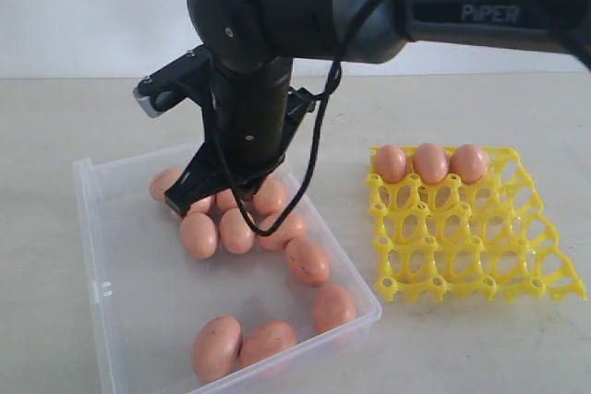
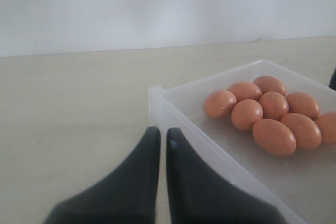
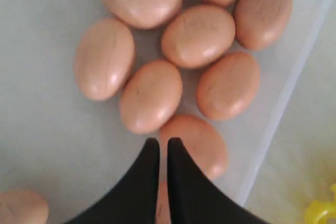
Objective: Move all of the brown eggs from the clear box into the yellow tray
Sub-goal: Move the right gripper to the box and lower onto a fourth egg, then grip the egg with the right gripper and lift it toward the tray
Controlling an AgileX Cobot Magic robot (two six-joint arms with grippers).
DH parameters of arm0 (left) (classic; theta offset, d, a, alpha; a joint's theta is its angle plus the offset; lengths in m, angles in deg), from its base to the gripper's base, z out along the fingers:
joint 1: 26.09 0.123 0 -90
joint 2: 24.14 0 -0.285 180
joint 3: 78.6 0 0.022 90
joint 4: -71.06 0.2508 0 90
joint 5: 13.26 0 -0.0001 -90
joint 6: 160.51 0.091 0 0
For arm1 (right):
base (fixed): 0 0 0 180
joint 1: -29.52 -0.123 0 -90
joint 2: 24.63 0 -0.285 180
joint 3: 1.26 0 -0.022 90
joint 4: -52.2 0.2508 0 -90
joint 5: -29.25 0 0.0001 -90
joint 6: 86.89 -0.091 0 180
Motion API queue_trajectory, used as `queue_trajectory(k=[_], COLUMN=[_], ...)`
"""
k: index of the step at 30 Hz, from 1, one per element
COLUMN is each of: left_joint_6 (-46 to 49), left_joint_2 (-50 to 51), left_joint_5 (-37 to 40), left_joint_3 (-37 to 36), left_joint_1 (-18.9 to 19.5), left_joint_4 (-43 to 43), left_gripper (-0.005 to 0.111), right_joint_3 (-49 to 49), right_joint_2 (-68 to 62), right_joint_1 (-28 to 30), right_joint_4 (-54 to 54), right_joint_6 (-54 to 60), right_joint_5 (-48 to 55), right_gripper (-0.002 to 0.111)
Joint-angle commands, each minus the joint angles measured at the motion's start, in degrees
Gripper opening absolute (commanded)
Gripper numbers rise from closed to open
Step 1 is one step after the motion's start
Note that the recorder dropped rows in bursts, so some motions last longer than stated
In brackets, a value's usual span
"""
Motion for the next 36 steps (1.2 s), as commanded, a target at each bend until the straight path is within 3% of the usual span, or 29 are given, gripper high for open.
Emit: queue_trajectory(k=[1, 5, 7, 23, 31, 34, 36], left_joint_6=[0.03, 0.03, 0.03, 0.03, 0.03, 0.03, 0.03], left_joint_2=[-0.12, -0.12, -0.12, -0.12, -0.12, -0.12, -0.12], left_joint_5=[-0.49, -0.49, -0.49, -0.49, -0.49, -0.49, -0.49], left_joint_3=[-0.23, -0.23, -0.23, -0.23, -0.23, -0.23, -0.23], left_joint_1=[-0.32, -0.32, -0.32, -0.32, -0.32, -0.32, -0.32], left_joint_4=[0.10, 0.10, 0.10, 0.10, 0.10, 0.10, 0.10], left_gripper=[0.004, 0.004, 0.004, 0.004, 0.004, 0.004, 0.004], right_joint_3=[-5.06, -5.56, -5.56, -5.56, -5.56, -5.56, -5.56], right_joint_2=[-3.70, -5.96, -6.52, -12.18, -14.39, -14.39, -14.29], right_joint_1=[0.02, 0.02, 0.02, 1.65, 2.81, 2.81, 2.81], right_joint_4=[1.08, 0.27, 0.27, -0.60, 2.62, 2.62, 2.38], right_joint_6=[1.00, -1.59, -1.86, -16.83, -17.55, -17.55, -17.55], right_joint_5=[-0.67, -0.74, -0.74, -4.43, -4.81, -4.81, -4.81], right_gripper=[0.015, 0.046, 0.050, 0.050, 0.050, 0.039, 0.019])
